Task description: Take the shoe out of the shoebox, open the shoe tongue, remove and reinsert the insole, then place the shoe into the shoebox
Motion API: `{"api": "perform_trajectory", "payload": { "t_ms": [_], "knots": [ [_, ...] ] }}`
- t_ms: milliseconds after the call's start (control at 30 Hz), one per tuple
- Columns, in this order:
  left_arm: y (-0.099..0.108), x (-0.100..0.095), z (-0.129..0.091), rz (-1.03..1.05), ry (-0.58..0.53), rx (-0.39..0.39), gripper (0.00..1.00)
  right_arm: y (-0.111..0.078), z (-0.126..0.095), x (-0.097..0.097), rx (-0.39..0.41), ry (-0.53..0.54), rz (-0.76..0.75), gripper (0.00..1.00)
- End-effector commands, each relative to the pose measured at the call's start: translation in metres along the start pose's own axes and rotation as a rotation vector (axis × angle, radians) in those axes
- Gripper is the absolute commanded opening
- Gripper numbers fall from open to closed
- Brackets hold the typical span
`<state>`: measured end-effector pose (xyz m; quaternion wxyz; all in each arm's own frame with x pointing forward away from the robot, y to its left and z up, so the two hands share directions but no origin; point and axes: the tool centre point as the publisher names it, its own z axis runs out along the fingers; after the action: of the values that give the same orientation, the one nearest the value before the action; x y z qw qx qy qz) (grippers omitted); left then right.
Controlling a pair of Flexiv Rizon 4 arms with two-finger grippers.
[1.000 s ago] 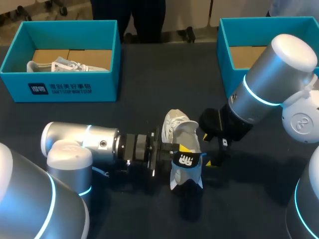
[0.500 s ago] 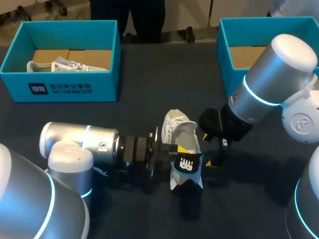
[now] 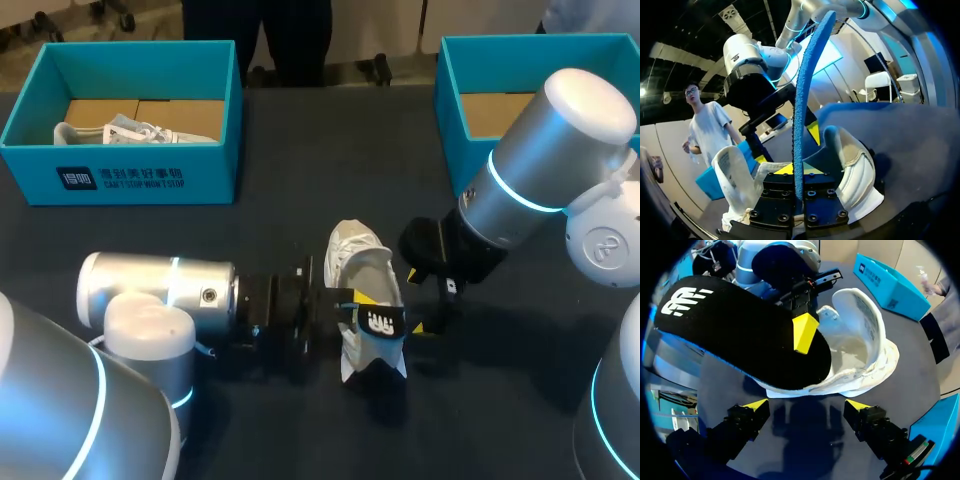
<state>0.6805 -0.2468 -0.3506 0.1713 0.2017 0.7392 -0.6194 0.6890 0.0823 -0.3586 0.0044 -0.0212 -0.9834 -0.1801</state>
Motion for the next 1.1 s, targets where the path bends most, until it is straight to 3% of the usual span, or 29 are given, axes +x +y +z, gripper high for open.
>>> {"api": "perform_trajectory", "payload": {
  "t_ms": [33, 100, 167, 367, 833, 933, 1100],
  "knots": [
    [0.001, -0.004, 0.005, -0.009, 0.018, 0.001, 0.0, 0.001, 0.002, 0.0, 0.002, -0.001, 0.0, 1.0],
    [-0.001, -0.004, 0.005, -0.016, 0.023, 0.008, 0.0, 0.001, 0.002, 0.0, 0.002, -0.001, 0.0, 1.0],
    [-0.004, -0.005, 0.004, -0.018, 0.025, 0.012, 0.09, 0.001, 0.002, 0.0, 0.002, -0.001, 0.0, 1.0],
    [-0.012, -0.006, 0.003, -0.015, 0.023, 0.014, 0.24, 0.001, 0.002, 0.0, 0.002, -0.001, 0.0, 1.0],
    [-0.029, 0.0, 0.006, 0.025, 0.016, 0.022, 0.18, 0.001, 0.002, 0.0, 0.002, -0.001, 0.0, 1.0],
    [-0.031, 0.002, 0.007, 0.058, -0.01, 0.037, 0.0, 0.001, 0.002, 0.0, 0.002, -0.001, 0.0, 1.0],
    [-0.028, 0.005, 0.009, 0.121, -0.023, 0.061, 0.0, 0.001, 0.002, 0.0, 0.002, -0.001, 0.0, 1.0]
  ]
}}
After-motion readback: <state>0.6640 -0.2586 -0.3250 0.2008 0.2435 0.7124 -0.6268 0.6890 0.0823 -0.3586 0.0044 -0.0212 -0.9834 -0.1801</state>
